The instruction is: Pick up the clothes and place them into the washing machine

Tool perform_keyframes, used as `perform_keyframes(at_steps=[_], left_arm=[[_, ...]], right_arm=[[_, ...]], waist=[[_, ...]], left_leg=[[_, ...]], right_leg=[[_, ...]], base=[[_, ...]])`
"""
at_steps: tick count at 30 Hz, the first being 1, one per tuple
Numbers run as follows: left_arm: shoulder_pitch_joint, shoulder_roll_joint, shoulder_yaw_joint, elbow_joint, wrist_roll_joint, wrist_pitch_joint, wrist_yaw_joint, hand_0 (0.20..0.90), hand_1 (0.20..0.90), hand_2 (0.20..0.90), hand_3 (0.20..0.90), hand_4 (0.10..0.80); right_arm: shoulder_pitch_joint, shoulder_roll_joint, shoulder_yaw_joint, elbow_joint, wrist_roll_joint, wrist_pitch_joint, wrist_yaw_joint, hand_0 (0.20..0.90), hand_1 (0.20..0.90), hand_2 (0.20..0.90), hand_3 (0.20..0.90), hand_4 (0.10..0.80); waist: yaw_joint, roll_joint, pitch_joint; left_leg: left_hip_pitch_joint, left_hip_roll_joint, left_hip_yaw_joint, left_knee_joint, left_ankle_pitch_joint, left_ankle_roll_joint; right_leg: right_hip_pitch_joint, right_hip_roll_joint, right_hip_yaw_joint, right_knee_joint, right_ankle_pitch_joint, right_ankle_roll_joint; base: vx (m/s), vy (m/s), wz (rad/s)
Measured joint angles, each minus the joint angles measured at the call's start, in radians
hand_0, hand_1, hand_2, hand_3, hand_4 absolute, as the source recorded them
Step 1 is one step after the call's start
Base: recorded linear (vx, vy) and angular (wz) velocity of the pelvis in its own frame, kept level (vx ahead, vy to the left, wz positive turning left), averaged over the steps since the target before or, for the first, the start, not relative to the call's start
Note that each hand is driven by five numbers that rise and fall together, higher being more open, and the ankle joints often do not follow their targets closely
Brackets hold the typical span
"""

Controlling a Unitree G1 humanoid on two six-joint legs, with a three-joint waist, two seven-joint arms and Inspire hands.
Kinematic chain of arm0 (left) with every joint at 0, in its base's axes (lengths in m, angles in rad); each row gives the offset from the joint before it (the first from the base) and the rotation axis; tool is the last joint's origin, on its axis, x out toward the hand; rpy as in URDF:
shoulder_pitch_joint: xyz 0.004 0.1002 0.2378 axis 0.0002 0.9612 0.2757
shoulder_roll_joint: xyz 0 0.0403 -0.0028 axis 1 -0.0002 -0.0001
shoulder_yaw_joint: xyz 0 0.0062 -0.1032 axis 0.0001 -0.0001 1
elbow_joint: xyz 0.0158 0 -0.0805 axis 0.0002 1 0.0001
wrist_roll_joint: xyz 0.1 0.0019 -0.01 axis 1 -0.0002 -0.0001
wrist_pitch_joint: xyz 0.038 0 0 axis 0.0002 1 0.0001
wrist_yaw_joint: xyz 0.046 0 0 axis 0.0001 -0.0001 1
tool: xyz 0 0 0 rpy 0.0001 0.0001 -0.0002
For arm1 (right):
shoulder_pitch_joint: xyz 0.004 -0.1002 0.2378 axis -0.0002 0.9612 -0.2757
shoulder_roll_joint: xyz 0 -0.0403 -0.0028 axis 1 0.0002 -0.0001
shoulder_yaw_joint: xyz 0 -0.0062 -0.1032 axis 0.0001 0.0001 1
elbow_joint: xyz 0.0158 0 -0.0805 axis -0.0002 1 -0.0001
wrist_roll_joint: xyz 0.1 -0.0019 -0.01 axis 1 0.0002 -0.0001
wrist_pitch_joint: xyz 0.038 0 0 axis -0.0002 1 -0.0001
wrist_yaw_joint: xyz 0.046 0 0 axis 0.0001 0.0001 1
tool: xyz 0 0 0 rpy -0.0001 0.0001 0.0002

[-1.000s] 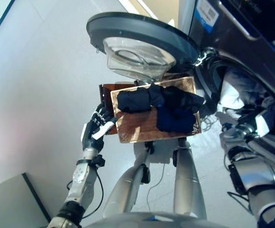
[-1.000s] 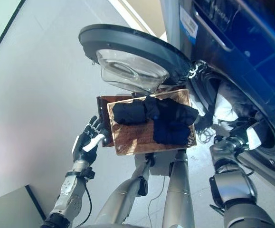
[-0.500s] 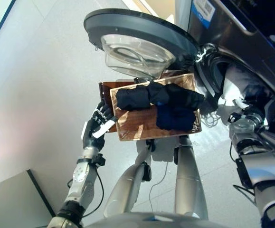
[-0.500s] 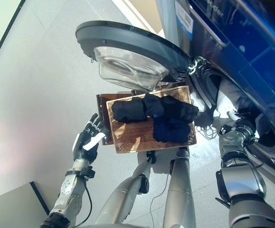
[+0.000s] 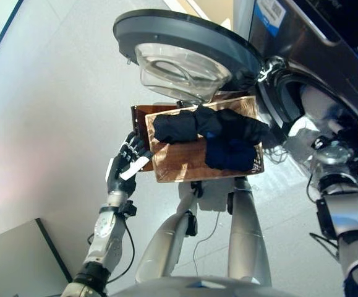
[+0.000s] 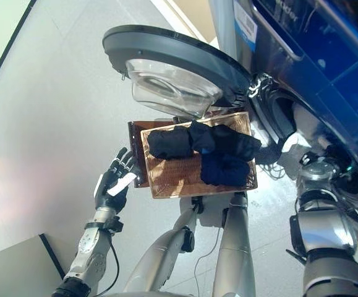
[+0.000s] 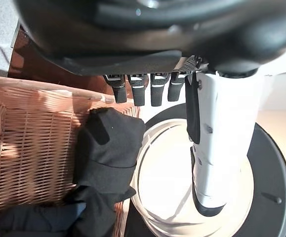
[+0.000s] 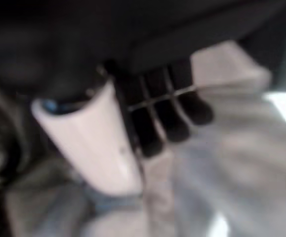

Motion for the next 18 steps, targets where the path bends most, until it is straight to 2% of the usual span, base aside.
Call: perform_keyframes(at_steps=[4,13,14,15,16,18], left_arm=[[0.001,0.004,-0.001,-0.025,0.002,0.0,0.0,0.9,0.9,0.9,0.9,0.8],[0.002,0.04,-0.004,-0.062,0.002,0.0,-0.005,0.9,0.9,0.9,0.9,0.8],[0.001,0.04,-0.006,-0.062,0.002,0.0,-0.005,0.9,0.9,0.9,0.9,0.8],[0.001,0.04,-0.006,-0.062,0.002,0.0,-0.005,0.9,0.9,0.9,0.9,0.8],[0.001,0.04,-0.007,-0.062,0.002,0.0,-0.005,0.9,0.9,0.9,0.9,0.8],[0.001,0.039,-0.008,-0.062,0.002,0.0,-0.005,0.9,0.9,0.9,0.9,0.8]], right_arm=[[-0.055,-0.077,0.001,0.004,-0.061,0.006,-0.042,0.2,0.2,0.2,0.2,0.3],[-0.063,-0.079,0.007,0.02,-0.094,0.031,-0.079,0.2,0.2,0.2,0.2,0.3],[-0.063,-0.079,0.007,0.021,-0.094,0.031,-0.079,0.538,0.538,0.538,0.538,0.541],[-0.063,-0.079,0.008,0.021,-0.094,0.031,-0.079,0.691,0.691,0.691,0.691,0.651],[-0.063,-0.079,0.01,0.025,-0.094,0.031,-0.078,0.9,0.9,0.9,0.9,0.8],[-0.065,-0.079,0.011,0.032,-0.094,0.031,-0.077,0.9,0.9,0.9,0.9,0.8]], waist=[[0.015,0.0,0.0],[0.017,0.001,-0.001],[0.017,0.001,-0.001],[0.017,0.001,-0.001],[0.017,0.001,-0.001],[0.017,0.001,-0.001]], left_leg=[[0.0,0.001,-0.007,0.001,0.003,-0.004],[0.0,-0.002,-0.009,0.001,0.004,-0.006],[0.0,-0.002,-0.009,0.001,0.003,-0.006],[0.0,-0.002,-0.009,0.001,0.004,-0.006],[0.0,-0.002,-0.009,0.002,0.004,-0.006],[0.0,-0.002,-0.009,0.003,0.004,-0.006]], right_leg=[[-0.002,-0.002,-0.009,0.012,-0.007,-0.01],[-0.006,-0.007,-0.011,0.022,-0.01,-0.009],[-0.006,-0.007,-0.011,0.023,-0.011,-0.009],[-0.006,-0.007,-0.011,0.023,-0.011,-0.009],[-0.006,-0.007,-0.011,0.024,-0.011,-0.009],[-0.006,-0.007,-0.011,0.025,-0.01,-0.01]], base=[[0.002,-0.016,0.04],[0.001,-0.003,0.01],[0.0,0.0,0.0],[0.0,0.0,0.0],[0.0,0.0,0.0],[0.0,0.0,0.0]])
